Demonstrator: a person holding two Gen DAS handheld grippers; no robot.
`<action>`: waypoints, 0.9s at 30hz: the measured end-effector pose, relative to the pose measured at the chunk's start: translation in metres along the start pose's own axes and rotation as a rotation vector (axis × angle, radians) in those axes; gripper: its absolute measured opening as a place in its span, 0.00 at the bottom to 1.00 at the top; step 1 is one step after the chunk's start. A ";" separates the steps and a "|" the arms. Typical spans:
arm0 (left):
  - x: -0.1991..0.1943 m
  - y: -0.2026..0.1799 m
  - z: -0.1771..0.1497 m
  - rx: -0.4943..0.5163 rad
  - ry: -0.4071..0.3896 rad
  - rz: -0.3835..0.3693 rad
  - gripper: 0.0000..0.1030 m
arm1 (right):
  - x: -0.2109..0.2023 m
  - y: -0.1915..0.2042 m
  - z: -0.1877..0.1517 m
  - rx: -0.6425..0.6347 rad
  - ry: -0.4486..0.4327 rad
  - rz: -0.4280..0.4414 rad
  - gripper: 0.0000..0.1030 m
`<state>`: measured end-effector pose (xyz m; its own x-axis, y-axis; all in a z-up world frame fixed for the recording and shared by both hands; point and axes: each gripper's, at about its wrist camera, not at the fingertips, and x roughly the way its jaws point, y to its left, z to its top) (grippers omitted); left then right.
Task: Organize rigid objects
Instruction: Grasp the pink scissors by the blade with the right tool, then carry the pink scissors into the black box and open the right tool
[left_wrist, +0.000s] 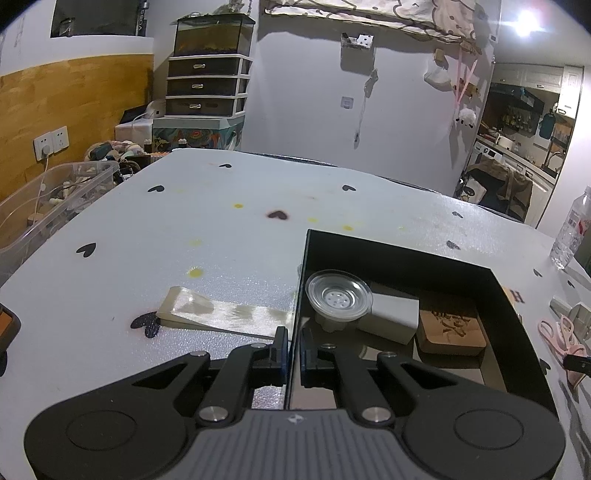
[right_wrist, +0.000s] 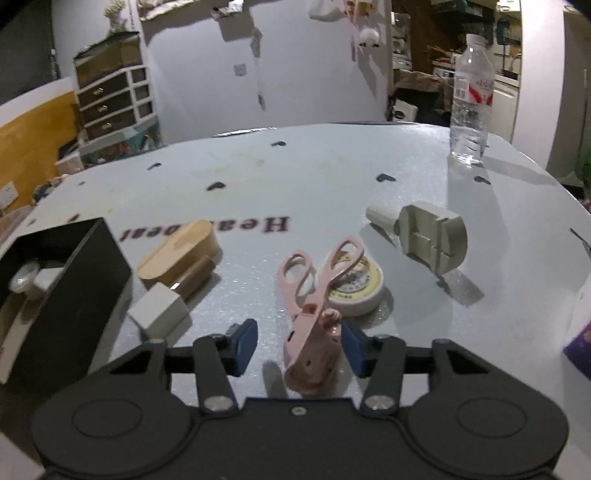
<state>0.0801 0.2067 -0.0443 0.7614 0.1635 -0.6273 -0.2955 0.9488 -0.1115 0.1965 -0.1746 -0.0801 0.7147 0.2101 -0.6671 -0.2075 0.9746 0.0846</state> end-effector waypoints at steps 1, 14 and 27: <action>0.000 0.000 0.000 0.000 0.000 -0.001 0.05 | 0.001 0.000 -0.001 0.002 -0.009 -0.026 0.49; 0.000 0.000 0.000 0.008 -0.002 -0.005 0.05 | -0.005 -0.012 -0.006 -0.026 -0.010 -0.050 0.17; 0.000 0.000 0.000 0.007 -0.002 -0.005 0.05 | -0.061 0.040 0.029 -0.226 -0.175 0.367 0.17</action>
<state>0.0799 0.2065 -0.0446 0.7642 0.1592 -0.6250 -0.2875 0.9516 -0.1091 0.1638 -0.1461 -0.0142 0.6649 0.5669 -0.4863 -0.5944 0.7959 0.1151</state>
